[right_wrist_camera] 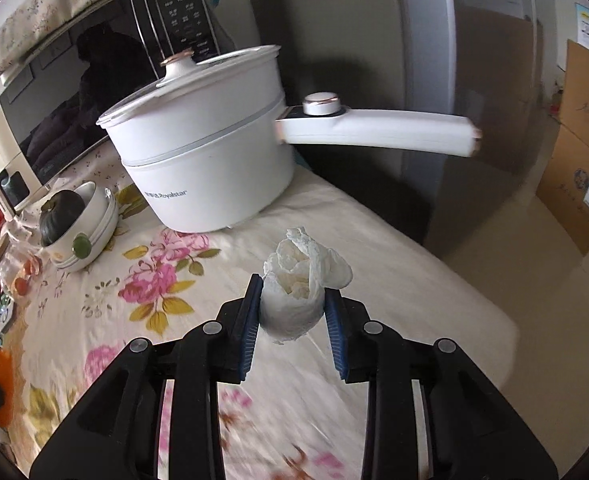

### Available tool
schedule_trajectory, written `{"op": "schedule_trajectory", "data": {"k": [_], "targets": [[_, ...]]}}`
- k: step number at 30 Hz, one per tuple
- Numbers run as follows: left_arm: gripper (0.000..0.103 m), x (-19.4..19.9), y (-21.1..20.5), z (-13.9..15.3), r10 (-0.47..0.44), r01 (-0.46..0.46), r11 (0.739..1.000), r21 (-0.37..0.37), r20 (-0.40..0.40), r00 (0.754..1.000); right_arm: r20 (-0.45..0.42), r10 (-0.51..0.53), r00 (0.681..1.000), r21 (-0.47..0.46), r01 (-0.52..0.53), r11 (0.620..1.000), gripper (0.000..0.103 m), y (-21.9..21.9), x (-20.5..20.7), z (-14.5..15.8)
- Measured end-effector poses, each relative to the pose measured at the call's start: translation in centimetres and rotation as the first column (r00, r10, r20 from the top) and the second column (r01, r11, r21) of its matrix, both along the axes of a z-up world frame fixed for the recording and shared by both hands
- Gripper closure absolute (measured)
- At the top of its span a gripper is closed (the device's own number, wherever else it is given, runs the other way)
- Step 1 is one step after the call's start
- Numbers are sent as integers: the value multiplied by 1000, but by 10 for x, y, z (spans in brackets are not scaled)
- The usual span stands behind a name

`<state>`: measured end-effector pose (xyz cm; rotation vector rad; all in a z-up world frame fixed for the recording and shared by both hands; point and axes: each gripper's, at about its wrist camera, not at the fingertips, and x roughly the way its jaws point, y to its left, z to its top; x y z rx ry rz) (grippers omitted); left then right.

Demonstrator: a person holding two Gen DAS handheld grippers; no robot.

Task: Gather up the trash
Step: 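Carry the white tissue over the bin and open the right tool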

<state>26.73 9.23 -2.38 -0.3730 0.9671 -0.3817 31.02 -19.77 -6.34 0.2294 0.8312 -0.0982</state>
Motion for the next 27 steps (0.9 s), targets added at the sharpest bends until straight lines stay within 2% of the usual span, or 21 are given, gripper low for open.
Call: {"op": "schedule_trajectory", "data": {"k": [6,11,23,27], "targets": [[69,-11,-25,4,-29,30,999,-18,39,999,0,-12,1000,-31,12,999,74,-19,-40,8],[69,-23,-55,-1,-71,73,997,-26,43,997,-39,-29,999,-23,29,999,73,-39,-76,4],[69,-43,-113,-14,-189,188,982,36,39,981,-179,-42,983,-17,39,999,72,-69,-150,-37],[69,-49,-129,-18,-222,220,974,45,33,975,-199,-38,979,-26,34,999,65,-70,-170,-42]]}}
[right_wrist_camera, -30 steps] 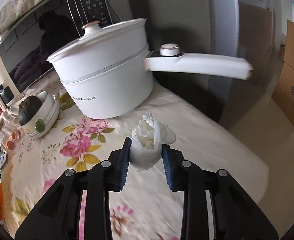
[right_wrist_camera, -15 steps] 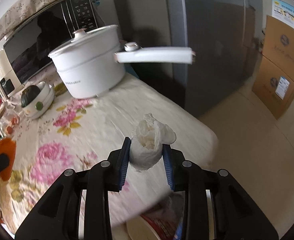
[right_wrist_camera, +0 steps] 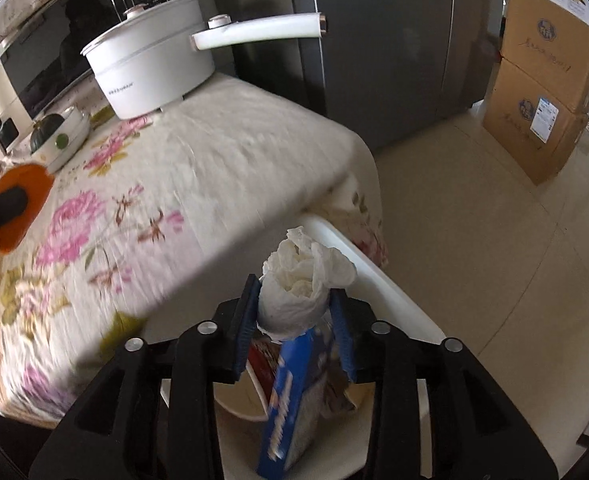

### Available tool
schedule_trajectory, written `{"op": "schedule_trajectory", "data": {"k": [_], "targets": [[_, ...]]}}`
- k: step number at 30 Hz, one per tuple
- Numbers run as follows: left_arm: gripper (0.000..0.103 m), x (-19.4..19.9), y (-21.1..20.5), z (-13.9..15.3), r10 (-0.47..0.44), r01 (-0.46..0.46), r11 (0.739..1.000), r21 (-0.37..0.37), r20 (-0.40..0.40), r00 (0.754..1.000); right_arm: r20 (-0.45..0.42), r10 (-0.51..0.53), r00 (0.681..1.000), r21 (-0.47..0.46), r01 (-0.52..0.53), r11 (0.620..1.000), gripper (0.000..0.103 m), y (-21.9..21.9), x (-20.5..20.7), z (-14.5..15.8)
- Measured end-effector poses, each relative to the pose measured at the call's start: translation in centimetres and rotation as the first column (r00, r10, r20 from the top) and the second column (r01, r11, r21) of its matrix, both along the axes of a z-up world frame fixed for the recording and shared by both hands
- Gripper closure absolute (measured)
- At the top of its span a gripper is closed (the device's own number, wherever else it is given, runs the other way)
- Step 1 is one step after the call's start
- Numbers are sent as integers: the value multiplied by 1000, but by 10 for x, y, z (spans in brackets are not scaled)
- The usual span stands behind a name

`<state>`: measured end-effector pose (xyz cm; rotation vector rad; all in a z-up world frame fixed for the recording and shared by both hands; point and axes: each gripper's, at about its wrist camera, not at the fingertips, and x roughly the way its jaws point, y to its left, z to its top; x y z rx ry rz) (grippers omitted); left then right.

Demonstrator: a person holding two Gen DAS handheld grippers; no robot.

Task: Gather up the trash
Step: 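Carry the white tissue over the bin and open the right tool, then carry the orange peel over the bin and open the left tool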

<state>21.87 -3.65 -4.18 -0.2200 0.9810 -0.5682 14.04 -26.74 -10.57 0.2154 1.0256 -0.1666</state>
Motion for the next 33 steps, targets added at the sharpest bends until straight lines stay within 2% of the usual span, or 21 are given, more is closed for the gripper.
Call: {"op": "schedule_trajectory", "data": {"k": [8,11,14,21,27,31,33], "targets": [[69,-10,-32,-6,-63,63,998,5,-12,998,-17,-29,999,-56,28,998,42,-6,-28,-6],[69,-14,-45,-5,-89,89,996,10,-6,996,11,-79,997,-84,80,993,30,-16,-39,0],[68,-18,-56,-7,-114,114,993,14,-10,993,26,-136,990,-70,137,988,20,-29,-47,4],[65,-27,-79,-16,-164,164,986,35,-23,986,51,-237,970,-42,240,970,18,-55,-57,9],[64,-31,-90,-15,-184,185,982,39,-19,983,70,-261,963,-80,266,961,16,-58,-60,11],[55,-34,-91,-13,-191,191,980,45,-2,982,84,-249,965,-116,257,959,16,-53,-61,13],[50,-39,-93,-5,-189,185,980,79,48,981,111,-240,964,-138,254,957,16,-50,-62,18]]}}
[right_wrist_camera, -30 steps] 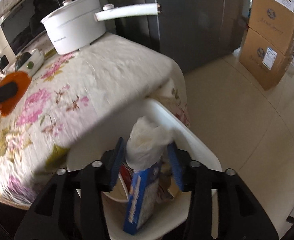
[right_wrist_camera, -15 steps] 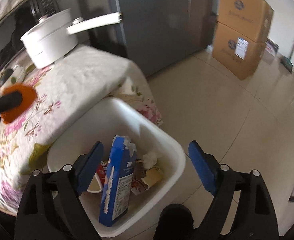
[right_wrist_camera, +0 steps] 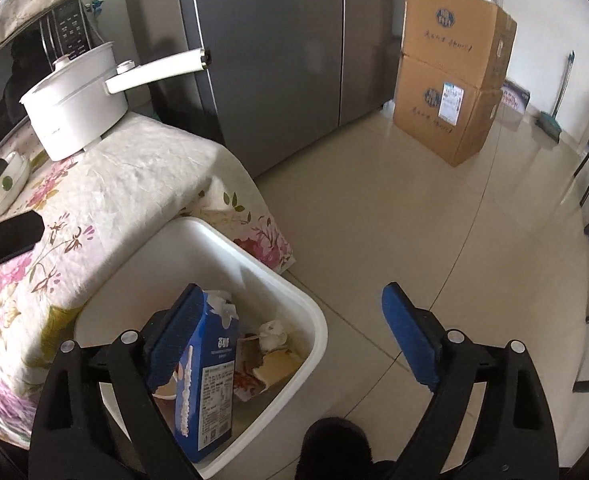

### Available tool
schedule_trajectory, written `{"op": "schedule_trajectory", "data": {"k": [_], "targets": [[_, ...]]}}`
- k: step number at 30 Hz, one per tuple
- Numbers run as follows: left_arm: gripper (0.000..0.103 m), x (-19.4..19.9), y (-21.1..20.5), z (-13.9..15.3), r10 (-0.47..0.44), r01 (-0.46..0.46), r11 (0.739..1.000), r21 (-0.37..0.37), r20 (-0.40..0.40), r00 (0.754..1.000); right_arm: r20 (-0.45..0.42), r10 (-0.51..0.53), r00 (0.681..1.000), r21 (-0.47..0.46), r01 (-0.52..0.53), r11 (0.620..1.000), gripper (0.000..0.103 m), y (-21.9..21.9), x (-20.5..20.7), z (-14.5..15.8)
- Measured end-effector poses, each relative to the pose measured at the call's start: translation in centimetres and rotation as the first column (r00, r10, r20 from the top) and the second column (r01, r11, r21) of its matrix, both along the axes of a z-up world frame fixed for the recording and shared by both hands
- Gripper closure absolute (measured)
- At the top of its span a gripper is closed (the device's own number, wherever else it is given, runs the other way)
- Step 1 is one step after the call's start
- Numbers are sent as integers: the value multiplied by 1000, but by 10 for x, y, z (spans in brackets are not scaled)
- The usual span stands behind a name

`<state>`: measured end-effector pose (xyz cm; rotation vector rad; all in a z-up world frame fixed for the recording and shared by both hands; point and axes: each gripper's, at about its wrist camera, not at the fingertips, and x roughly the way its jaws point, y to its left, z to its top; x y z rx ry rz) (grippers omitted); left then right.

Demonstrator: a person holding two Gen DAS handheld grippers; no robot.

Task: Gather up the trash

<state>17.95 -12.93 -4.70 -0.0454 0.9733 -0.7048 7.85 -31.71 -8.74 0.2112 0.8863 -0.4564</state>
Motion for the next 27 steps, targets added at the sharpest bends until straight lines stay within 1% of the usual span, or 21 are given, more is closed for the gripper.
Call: {"op": "schedule_trajectory", "data": {"k": [2,3,4,5,6,7,8,10,12,13,14,15,17,19,20,25,27], "targets": [[43,-6,-2,10,5,-7,1000,24,69,998,29,2,1000,-32,-1,999,14,3,-2,7],[40,-11,-1,17,15,-20,999,35,119,993,57,-4,998,-60,7,998,13,7,-5,13],[33,-14,0,23,26,-33,999,41,157,987,81,-9,997,-82,15,996,10,9,-7,18],[26,-22,3,34,55,-70,996,52,240,969,114,-12,993,-112,25,993,9,12,-12,25],[23,-27,6,41,74,-95,994,57,291,954,146,-16,989,-140,36,990,7,15,-16,32],[14,-39,11,53,112,-144,988,53,391,913,177,-17,984,-163,47,985,7,19,-20,38],[6,-47,14,59,134,-169,985,39,448,884,198,-19,980,-178,55,983,7,21,-24,43],[6,-72,24,76,179,-198,980,-29,570,802,239,-24,971,-214,77,974,7,27,-31,53],[6,-86,28,82,213,-221,973,-62,607,766,292,-37,956,-252,114,961,7,35,-42,61],[6,-91,30,81,231,-235,969,-73,606,761,301,-32,953,-247,110,963,7,36,-45,63],[6,-95,35,78,243,-240,967,-84,585,774,307,-28,951,-233,104,967,7,36,-48,65],[6,-96,38,74,248,-247,966,-78,547,799,313,-31,949,-223,105,969,7,37,-51,67],[6,-95,42,66,256,-271,962,-44,500,827,328,-42,944,-209,116,971,7,38,-61,71],[6,-97,45,58,281,-318,948,-14,511,813,345,-36,938,-211,114,971,7,40,-68,74],[6,-97,45,57,283,-326,945,-4,509,813,354,-34,935,-213,116,970,7,42,-71,76],[6,-102,47,45,287,-336,942,28,455,843,365,-33,930,-226,123,966,7,48,-77,77],[6,-101,47,38,285,-327,944,36,407,868,362,-27,932,-228,116,967,7,49,-77,76]]}}
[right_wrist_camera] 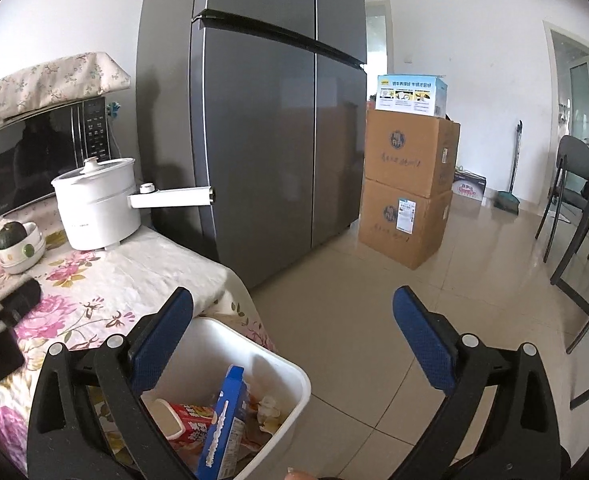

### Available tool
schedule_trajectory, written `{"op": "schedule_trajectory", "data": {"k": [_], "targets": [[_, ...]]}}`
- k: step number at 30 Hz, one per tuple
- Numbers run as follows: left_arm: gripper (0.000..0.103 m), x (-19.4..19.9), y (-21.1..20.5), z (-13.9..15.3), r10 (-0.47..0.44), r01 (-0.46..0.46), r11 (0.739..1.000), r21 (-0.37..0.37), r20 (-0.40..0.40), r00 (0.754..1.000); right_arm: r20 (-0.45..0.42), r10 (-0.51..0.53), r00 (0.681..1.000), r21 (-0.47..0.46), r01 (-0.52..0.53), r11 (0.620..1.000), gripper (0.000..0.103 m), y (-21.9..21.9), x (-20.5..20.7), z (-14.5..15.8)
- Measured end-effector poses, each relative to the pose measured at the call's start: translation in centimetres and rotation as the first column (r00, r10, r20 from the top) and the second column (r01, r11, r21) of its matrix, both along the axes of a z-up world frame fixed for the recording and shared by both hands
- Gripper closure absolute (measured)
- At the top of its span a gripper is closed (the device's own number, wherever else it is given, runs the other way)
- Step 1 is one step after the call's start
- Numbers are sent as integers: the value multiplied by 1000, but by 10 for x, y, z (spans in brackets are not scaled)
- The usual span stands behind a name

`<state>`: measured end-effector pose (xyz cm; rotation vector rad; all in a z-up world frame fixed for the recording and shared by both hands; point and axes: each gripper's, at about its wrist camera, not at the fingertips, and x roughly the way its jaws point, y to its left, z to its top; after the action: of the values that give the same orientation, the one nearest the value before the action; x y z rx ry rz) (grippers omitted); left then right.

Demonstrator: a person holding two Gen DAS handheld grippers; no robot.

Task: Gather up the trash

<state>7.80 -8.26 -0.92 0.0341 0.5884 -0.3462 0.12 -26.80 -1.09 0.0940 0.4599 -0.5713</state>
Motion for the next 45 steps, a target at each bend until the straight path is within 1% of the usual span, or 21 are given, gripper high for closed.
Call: {"op": "schedule_trajectory", "data": {"k": [3,10,17,36,45], "targets": [[6,0,-2,-6,-7,7,1000,3,-34,999,-6,0,1000,0,0,1000,7,0,0,-3],[6,-1,-5,-9,-10,10,1000,8,-43,999,-30,-2,1000,13,2,1000,7,0,4,-8],[6,6,-4,-13,-3,4,1000,7,-64,998,-40,8,999,6,-7,1000,7,5,6,-10],[6,11,0,-19,0,0,1000,1,-100,995,-43,16,999,13,-16,1000,7,5,6,-12],[6,12,-1,-20,0,1,1000,11,-103,995,-56,19,998,20,-18,1000,7,5,8,-14]]}}
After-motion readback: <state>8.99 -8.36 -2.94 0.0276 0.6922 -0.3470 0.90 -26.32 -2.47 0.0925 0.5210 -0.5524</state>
